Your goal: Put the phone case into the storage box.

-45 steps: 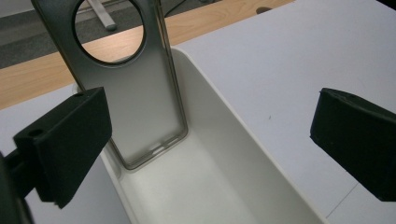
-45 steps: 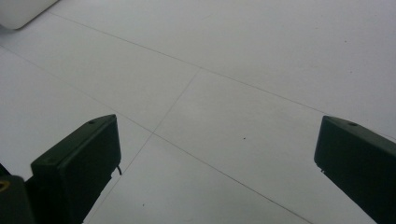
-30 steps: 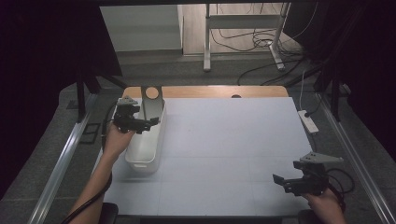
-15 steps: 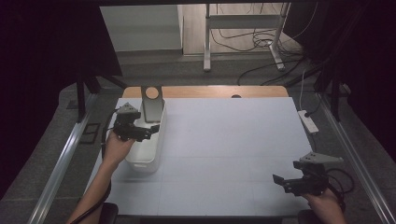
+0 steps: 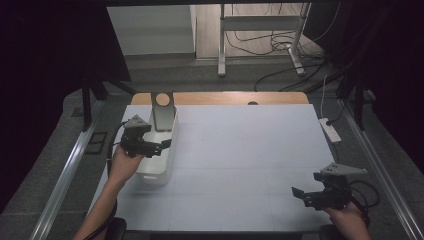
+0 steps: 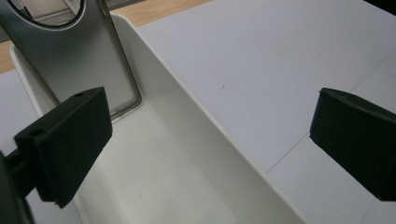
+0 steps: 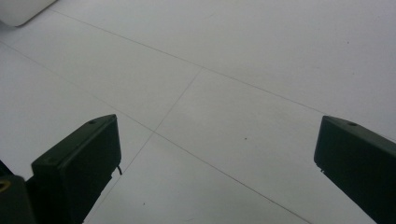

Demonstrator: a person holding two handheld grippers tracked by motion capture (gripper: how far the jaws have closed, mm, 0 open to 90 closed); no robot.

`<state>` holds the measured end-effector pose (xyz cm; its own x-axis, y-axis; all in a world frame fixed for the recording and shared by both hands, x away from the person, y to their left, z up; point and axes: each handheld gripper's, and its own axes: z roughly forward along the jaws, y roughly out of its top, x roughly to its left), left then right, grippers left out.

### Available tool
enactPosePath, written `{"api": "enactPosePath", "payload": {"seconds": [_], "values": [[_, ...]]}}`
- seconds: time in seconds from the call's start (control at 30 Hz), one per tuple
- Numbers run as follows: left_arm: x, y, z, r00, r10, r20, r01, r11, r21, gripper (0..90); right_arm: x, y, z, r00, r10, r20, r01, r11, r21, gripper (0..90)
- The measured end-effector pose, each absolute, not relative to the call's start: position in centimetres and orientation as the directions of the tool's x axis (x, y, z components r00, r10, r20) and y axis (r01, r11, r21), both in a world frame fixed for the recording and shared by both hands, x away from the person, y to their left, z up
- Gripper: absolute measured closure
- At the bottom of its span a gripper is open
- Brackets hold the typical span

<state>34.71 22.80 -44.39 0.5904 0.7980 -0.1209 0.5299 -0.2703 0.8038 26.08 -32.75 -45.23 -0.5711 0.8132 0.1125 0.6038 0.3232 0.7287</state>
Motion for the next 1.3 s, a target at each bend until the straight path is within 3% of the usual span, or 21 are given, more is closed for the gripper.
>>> {"api": "enactPosePath", "payload": {"seconds": [1.3], "values": [[31.4, 23.5, -44.4, 0.588, 0.800, -0.121, 0.527, -0.266, 0.807, 0.0, 26.1, -32.7, -45.2, -0.572, 0.813, 0.111, 0.604, 0.326, 0.728, 1.0]]}}
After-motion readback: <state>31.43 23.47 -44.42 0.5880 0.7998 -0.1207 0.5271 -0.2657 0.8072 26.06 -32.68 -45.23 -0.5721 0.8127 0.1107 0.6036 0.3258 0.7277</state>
